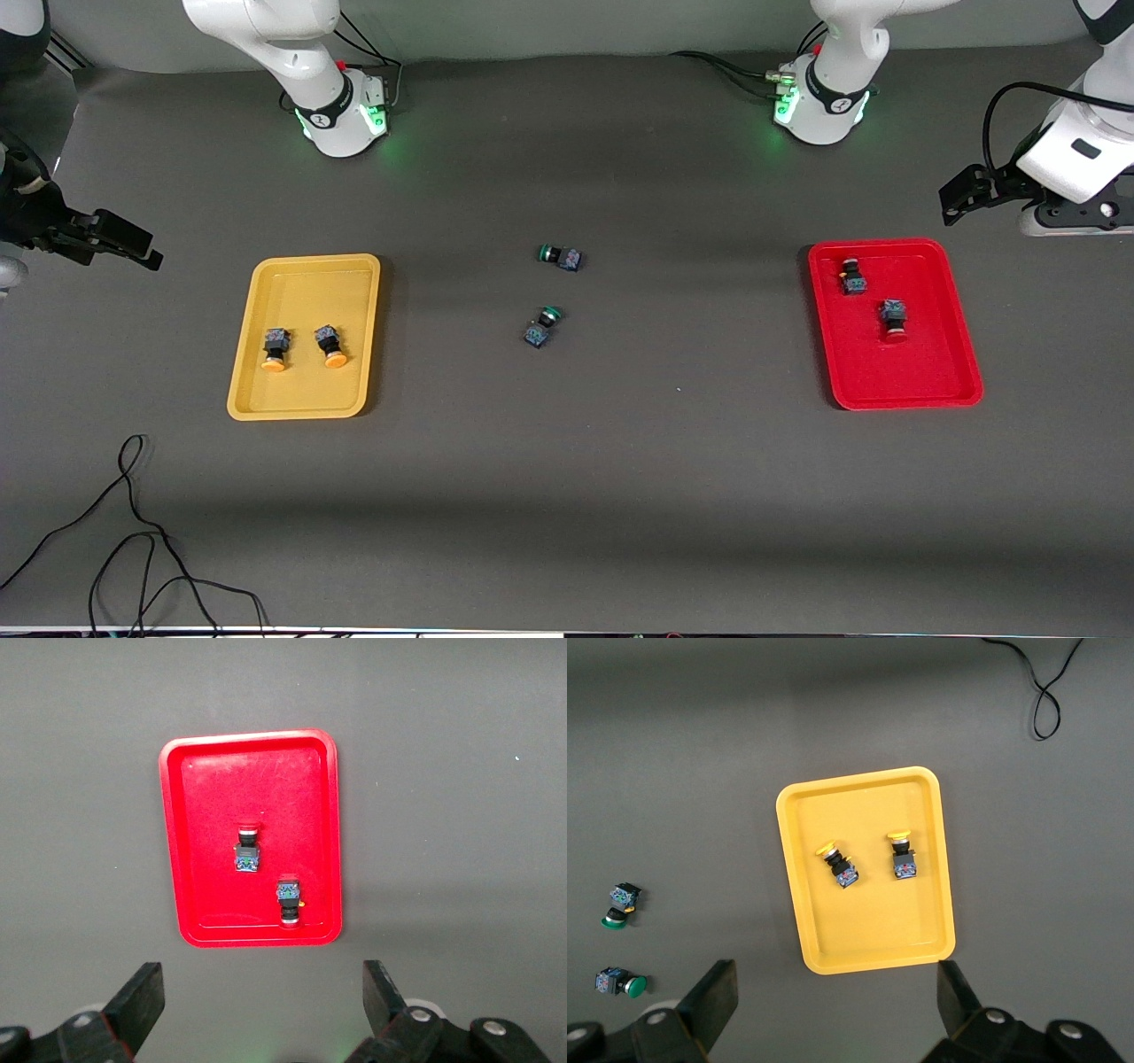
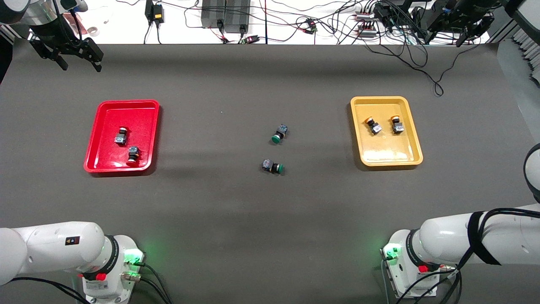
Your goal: Place red and yellow buttons in trays
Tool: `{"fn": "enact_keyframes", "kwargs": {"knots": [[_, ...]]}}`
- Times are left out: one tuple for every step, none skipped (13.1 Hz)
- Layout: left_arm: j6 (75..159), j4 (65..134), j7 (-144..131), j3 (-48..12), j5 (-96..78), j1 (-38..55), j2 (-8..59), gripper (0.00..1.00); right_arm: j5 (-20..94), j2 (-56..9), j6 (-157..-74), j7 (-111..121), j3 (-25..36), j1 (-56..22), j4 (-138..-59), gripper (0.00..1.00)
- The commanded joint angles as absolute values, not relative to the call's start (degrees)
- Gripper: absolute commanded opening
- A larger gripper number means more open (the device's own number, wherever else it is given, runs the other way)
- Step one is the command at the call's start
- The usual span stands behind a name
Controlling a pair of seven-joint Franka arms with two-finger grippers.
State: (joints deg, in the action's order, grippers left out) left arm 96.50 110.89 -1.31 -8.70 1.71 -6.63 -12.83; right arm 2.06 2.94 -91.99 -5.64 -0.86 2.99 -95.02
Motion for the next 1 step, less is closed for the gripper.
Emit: {"fn": "enact_keyframes", "kwargs": {"knots": [[96.9, 111.1, -1.5, -8.3, 1.6, -6.2, -13.0, 1.0, 1.0, 3.2, -91.2, -4.0, -0.8, 3.1, -95.0, 1.0]]}}
